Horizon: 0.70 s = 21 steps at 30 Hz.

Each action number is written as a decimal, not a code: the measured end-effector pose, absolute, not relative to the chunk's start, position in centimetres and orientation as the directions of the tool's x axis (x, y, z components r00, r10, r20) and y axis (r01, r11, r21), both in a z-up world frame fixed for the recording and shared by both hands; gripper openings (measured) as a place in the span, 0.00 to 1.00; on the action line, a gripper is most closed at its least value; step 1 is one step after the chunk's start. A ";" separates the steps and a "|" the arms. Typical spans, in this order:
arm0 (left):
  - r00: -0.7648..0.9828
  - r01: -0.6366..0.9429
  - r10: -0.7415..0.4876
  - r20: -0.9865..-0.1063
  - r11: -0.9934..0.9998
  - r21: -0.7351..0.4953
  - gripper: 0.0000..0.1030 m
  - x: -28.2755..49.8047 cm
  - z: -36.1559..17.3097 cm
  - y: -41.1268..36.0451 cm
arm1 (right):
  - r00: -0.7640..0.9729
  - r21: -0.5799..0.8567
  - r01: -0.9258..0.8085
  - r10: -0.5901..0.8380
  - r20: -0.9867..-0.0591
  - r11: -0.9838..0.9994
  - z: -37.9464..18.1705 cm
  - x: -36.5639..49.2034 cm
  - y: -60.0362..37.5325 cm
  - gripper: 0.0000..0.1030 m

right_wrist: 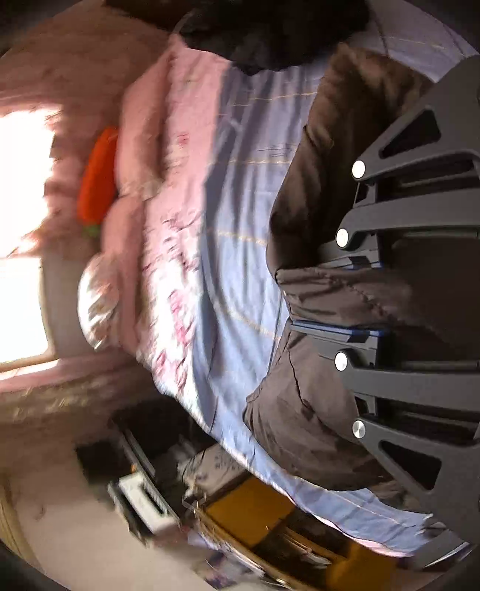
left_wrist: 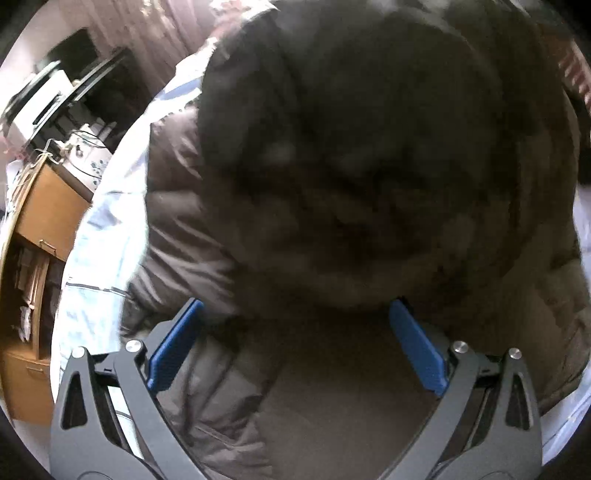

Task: Fold large clothes

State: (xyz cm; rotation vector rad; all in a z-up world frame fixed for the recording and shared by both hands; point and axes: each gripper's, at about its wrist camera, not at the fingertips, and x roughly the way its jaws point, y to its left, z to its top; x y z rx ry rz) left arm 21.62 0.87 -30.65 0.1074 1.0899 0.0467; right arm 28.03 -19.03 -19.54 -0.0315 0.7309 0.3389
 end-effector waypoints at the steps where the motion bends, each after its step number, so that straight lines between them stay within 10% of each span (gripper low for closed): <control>1: 0.472 -0.001 0.080 -0.878 0.996 0.090 0.98 21.5 -29.9 1.5 | 0.705 0.057 -0.345 0.299 -0.643 0.937 -18.9 26.6 -18.9 0.21; 10: 0.733 -0.384 0.156 -0.663 0.898 -0.214 0.98 16.9 -16.2 15.5 | 0.723 -0.184 -0.545 0.348 -0.597 0.818 -17.9 11.1 -17.4 0.21; 18: 0.799 -0.196 -0.018 -0.600 0.937 -0.288 0.98 15.1 -13.8 14.3 | 0.439 -0.186 -0.754 0.272 -0.856 0.630 -24.8 -3.0 -16.6 0.21; 21: 0.711 -0.071 -0.082 -0.699 0.980 -0.188 0.98 16.2 -15.0 10.9 | 0.423 -0.256 -0.718 0.113 -0.899 0.648 -28.1 -5.0 -17.2 0.58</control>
